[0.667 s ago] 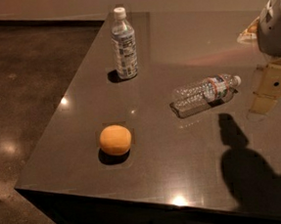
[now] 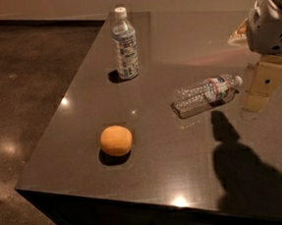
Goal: Move water bottle near orange
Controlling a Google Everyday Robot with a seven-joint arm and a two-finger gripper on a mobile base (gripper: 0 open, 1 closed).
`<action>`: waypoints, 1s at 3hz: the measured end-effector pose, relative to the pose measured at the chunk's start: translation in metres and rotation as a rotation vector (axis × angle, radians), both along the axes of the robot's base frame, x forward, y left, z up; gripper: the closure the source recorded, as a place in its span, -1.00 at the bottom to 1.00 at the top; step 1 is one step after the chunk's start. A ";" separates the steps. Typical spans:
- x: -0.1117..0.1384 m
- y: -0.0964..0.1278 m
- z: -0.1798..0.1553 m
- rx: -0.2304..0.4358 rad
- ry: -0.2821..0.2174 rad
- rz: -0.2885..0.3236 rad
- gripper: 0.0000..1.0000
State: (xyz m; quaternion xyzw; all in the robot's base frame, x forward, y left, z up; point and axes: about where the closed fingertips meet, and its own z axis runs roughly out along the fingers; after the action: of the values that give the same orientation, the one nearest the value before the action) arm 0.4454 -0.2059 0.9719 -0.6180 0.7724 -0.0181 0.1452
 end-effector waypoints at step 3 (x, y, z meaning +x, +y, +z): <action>0.124 -0.037 -0.119 -0.010 0.061 0.122 -1.00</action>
Offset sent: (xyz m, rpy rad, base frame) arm 0.1403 -0.0366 -0.1400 -0.0040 0.0685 0.1635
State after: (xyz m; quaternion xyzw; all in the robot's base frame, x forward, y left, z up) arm 0.5697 -0.2433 0.8527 -0.6651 0.7371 0.0059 0.1194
